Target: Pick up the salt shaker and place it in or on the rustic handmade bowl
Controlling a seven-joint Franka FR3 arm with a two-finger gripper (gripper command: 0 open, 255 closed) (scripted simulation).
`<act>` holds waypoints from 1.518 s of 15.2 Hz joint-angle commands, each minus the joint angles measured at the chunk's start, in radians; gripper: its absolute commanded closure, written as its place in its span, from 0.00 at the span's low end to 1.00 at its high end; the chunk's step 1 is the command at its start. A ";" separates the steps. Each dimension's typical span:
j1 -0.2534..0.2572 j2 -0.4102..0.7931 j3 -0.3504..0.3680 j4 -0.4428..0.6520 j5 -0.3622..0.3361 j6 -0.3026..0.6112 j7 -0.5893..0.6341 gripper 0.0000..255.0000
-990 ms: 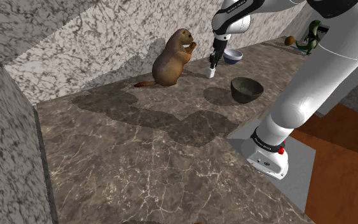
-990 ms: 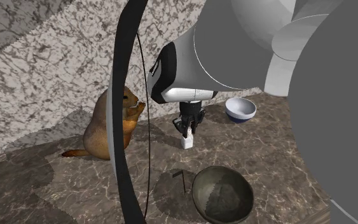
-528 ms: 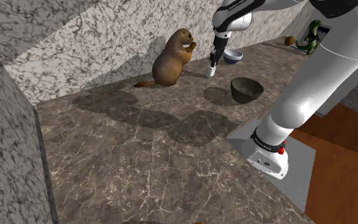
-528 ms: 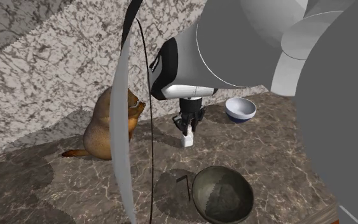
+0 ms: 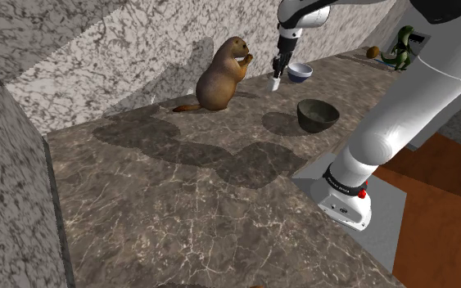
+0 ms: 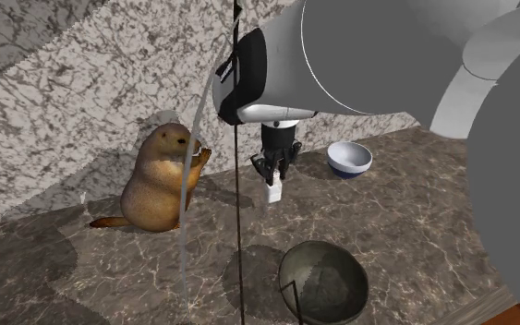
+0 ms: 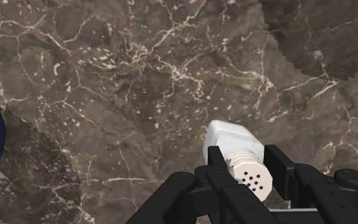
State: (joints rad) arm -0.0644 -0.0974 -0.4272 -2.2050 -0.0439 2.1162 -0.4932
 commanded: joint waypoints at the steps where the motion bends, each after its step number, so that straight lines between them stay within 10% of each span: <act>1: 0.001 -0.013 0.003 0.016 -0.005 -0.029 0.007 1.00; 23: 0.003 -0.116 0.025 0.199 -0.039 -0.308 0.031 1.00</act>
State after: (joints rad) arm -0.0599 -0.1898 -0.4050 -1.9922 -0.0741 1.8168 -0.4665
